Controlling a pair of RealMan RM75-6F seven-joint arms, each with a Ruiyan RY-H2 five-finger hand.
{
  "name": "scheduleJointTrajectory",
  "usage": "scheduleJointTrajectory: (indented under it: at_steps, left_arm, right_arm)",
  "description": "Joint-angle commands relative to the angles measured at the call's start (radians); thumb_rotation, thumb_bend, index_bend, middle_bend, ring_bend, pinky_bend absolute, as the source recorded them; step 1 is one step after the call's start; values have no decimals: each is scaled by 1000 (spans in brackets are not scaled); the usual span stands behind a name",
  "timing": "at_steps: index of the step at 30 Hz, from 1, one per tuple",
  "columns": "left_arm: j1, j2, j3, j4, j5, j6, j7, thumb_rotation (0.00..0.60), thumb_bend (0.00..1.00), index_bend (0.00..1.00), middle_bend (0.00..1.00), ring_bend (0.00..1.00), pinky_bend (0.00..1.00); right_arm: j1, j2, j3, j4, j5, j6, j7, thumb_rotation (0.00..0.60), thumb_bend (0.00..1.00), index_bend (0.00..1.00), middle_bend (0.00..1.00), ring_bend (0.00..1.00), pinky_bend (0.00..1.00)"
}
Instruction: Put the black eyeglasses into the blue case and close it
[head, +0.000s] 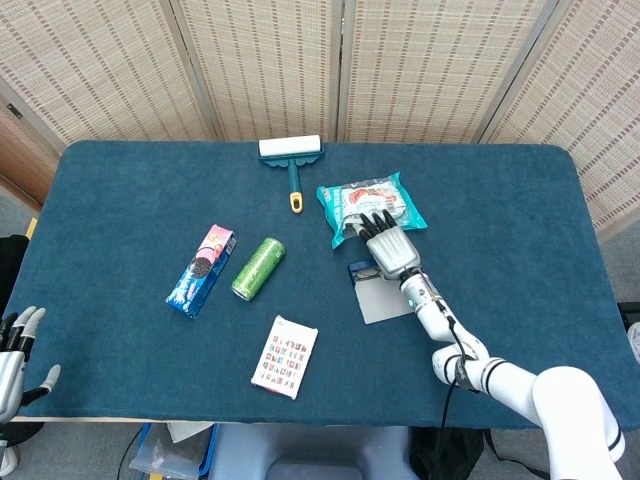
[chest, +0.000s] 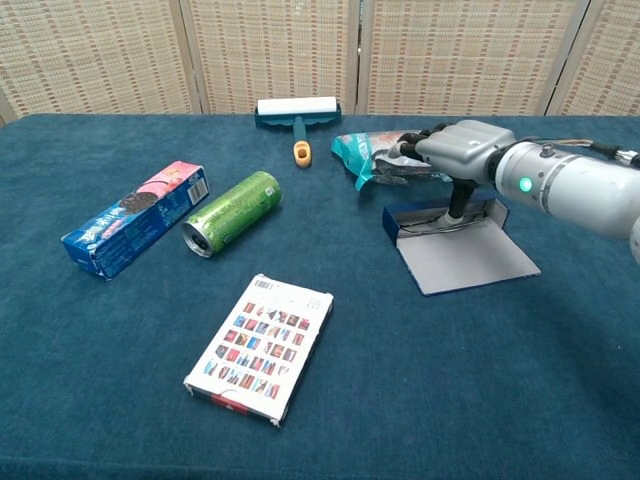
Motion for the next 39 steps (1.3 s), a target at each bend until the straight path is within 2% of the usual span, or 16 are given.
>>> scheduleJointTrajectory:
  at_steps: [1, 10, 16, 22, 25, 30, 39]
  left_arm:
    - [0, -2, 0, 2, 0, 0, -2, 600, 307, 0, 0, 8, 0]
    - [-2, -4, 1, 6, 9, 1, -9, 600, 307, 0, 0, 8, 0]
    - [-7, -1, -2, -1, 19, 4, -7, 600, 307, 0, 0, 8, 0]
    - [-12, -3, -2, -9, 23, 1, 0, 600, 308, 0, 0, 8, 0]
    - [-16, -4, -1, -19, 29, -1, 6, 600, 308, 0, 0, 8, 0]
    - [-18, -2, -1, -30, 33, 0, 14, 600, 307, 0, 0, 8, 0]
    - [-11, 1, 5, -37, 30, 4, 17, 600, 307, 0, 0, 8, 0]
  right_arm:
    - [-5, 5, -7, -8, 1, 0, -4, 600, 157, 0, 0, 0, 0]
    - [-47, 70, -29, -116, -32, 68, 21, 600, 156, 0, 0, 0, 0]
    - [-121, 166, -62, -262, -100, 188, 67, 600, 157, 0, 0, 0, 0]
    - [-217, 256, -120, -377, -178, 316, 108, 600, 190, 0, 0, 0, 0]
    - [-261, 262, -152, -374, -211, 361, 154, 600, 225, 0, 0, 0, 0]
    - [-309, 245, -189, -331, -231, 376, 206, 600, 237, 0, 1, 0, 0]
    - [-320, 191, -197, -235, -234, 322, 245, 600, 172, 0, 0, 0, 0]
